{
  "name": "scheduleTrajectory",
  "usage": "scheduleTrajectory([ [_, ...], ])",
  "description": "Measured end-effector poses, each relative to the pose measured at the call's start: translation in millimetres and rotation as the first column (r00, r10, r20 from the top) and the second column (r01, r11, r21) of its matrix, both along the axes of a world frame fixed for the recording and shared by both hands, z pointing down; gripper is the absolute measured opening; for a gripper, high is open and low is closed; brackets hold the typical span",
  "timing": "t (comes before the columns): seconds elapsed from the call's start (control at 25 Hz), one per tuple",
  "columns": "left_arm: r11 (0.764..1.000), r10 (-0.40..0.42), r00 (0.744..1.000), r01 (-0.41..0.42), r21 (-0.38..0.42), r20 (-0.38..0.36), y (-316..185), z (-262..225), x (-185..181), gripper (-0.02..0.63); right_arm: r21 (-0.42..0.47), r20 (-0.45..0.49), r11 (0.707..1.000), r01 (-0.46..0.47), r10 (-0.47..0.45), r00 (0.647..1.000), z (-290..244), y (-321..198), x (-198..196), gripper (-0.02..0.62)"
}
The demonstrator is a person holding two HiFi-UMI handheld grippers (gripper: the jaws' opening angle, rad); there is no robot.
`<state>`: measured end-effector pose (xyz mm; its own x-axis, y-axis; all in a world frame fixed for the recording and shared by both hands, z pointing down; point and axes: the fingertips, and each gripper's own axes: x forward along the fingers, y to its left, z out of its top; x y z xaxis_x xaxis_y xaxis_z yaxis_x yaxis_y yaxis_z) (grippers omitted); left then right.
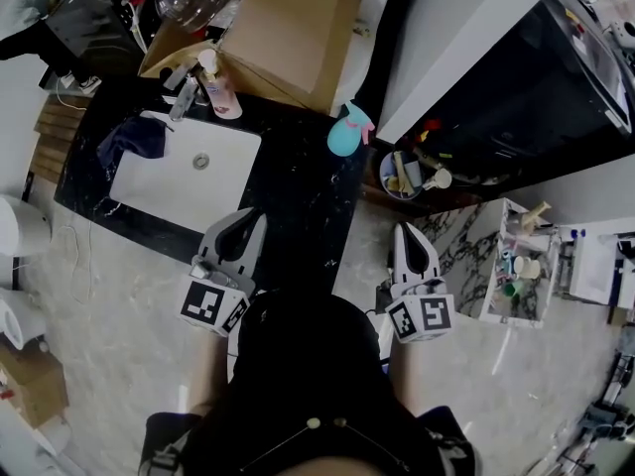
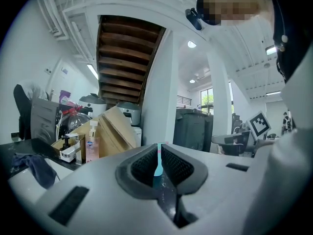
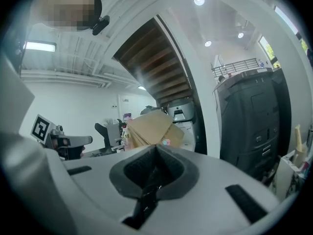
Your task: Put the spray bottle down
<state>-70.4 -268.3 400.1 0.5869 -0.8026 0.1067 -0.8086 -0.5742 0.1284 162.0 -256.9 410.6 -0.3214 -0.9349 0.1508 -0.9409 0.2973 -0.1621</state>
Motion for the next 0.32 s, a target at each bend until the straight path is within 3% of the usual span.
scheduleTrajectory([
  [0.32, 1.000, -0.010, 1.000, 0.010, 0.002, -0.002, -5.5, 0.8, -3.9, 0.025, 0.010, -0.011, 1.000, 0.003, -0.003, 1.000, -3.2, -4.7, -1.3, 0.003],
])
